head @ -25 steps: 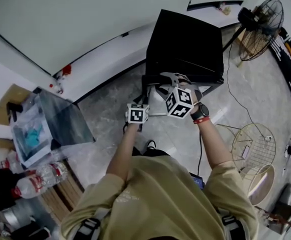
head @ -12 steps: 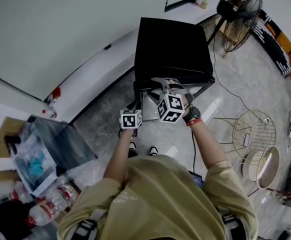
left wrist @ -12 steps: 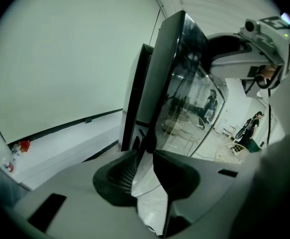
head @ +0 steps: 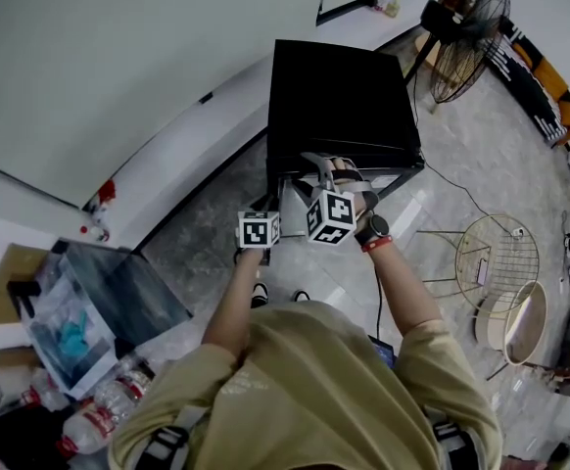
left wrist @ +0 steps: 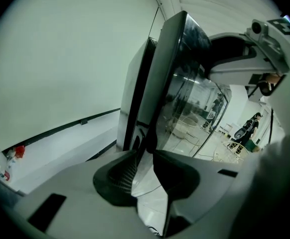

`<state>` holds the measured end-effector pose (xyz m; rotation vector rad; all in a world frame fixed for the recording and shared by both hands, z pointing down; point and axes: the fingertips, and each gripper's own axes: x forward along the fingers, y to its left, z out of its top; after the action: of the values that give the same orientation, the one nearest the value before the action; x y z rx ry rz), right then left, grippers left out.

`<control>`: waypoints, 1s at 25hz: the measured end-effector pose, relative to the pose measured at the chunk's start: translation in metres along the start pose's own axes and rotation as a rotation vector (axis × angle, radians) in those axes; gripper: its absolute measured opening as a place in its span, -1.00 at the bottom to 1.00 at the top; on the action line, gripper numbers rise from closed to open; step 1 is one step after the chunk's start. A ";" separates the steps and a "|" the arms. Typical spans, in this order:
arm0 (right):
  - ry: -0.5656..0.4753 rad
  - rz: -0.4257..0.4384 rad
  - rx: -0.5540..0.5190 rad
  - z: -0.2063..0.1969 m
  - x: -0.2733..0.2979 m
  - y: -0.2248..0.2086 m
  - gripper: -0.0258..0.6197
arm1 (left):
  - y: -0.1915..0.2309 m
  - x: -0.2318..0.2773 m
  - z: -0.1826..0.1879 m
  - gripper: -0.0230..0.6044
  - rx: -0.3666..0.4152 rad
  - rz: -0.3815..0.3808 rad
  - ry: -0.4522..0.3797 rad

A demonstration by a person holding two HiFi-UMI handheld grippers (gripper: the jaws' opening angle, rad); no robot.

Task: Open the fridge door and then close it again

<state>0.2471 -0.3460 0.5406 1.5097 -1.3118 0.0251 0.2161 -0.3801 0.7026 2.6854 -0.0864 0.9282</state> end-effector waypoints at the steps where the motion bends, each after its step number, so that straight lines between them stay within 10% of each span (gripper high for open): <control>1: 0.003 -0.002 0.003 0.000 0.002 -0.001 -0.10 | 0.000 0.002 0.001 -0.57 -0.001 -0.008 0.003; 25: 0.079 -0.046 0.084 -0.006 0.029 -0.025 -0.08 | 0.019 0.028 0.027 -0.58 0.095 -0.005 0.043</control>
<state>0.2795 -0.3666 0.5437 1.5934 -1.2260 0.1110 0.2518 -0.4053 0.7047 2.7495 -0.0274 1.0121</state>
